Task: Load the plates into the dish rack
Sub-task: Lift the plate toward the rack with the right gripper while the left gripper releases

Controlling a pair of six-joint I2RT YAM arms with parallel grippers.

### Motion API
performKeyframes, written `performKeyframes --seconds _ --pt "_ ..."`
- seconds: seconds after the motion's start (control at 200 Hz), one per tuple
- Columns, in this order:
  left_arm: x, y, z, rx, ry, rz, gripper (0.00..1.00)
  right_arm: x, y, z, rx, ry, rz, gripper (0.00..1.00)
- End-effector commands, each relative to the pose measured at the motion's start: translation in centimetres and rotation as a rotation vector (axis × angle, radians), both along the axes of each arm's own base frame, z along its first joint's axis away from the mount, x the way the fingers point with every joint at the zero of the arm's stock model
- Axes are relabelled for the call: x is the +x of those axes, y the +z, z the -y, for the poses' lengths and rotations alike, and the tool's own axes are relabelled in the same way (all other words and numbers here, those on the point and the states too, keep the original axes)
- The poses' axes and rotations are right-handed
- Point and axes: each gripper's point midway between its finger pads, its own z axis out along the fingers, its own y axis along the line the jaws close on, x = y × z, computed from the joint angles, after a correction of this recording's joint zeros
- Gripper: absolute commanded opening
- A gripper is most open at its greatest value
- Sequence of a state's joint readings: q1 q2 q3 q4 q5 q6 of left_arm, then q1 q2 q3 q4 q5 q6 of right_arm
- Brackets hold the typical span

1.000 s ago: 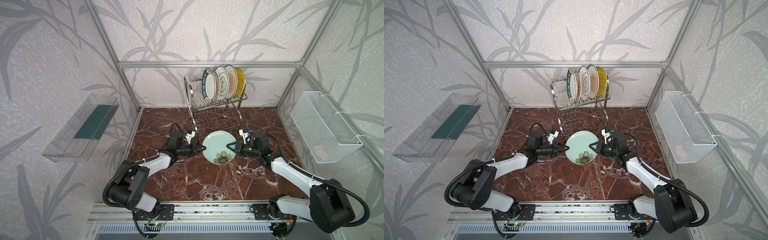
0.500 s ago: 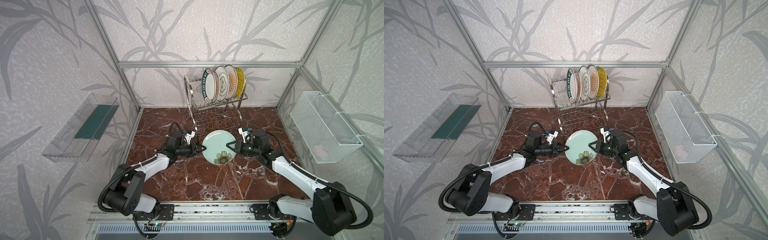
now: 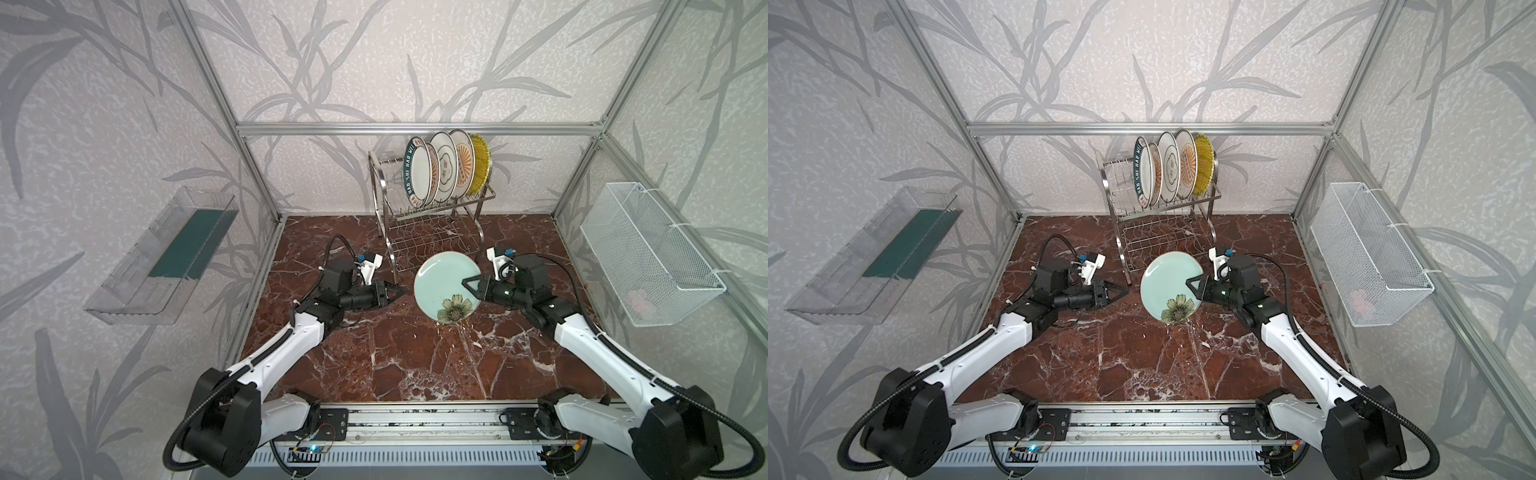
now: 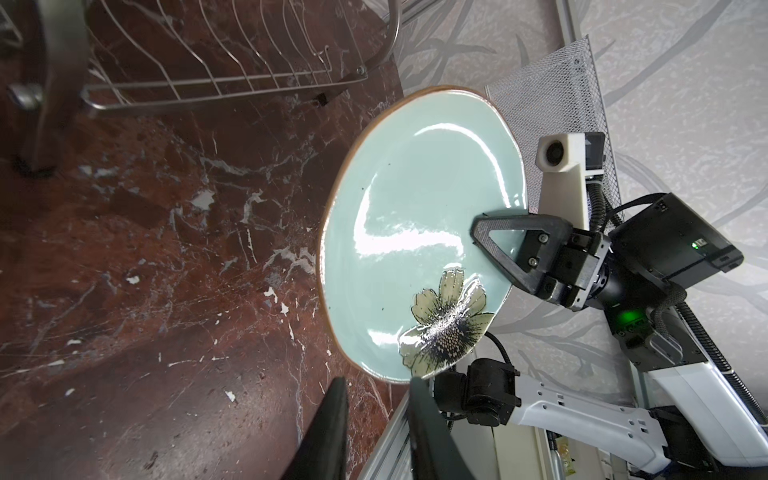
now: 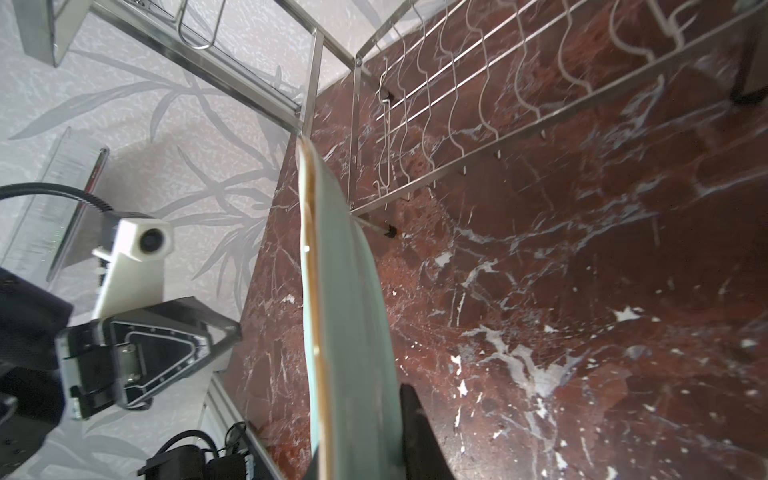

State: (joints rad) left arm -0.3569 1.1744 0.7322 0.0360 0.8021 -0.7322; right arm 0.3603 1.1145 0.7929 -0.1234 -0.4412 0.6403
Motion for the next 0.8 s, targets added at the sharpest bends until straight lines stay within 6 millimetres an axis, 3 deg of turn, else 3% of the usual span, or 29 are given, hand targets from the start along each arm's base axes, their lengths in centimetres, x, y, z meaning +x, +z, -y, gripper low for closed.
performKeyframes --seconds 0.0,0.365,0.795 --pt "-0.1 1.3 -1.4 0.071 0.029 0.056 0.25 0.4 8.7 0.2 0.025 0.004 0.255 0.00" --pt "-0.8 2.0 -2.0 0.086 0.038 0.072 0.24 -0.2 18.3 0.3 0.041 0.005 0.457 0.00" --pt "-1.6 2.3 -2.3 0.086 0.043 0.084 0.24 1.3 25.9 -1.6 0.007 -0.060 0.663 0.00"
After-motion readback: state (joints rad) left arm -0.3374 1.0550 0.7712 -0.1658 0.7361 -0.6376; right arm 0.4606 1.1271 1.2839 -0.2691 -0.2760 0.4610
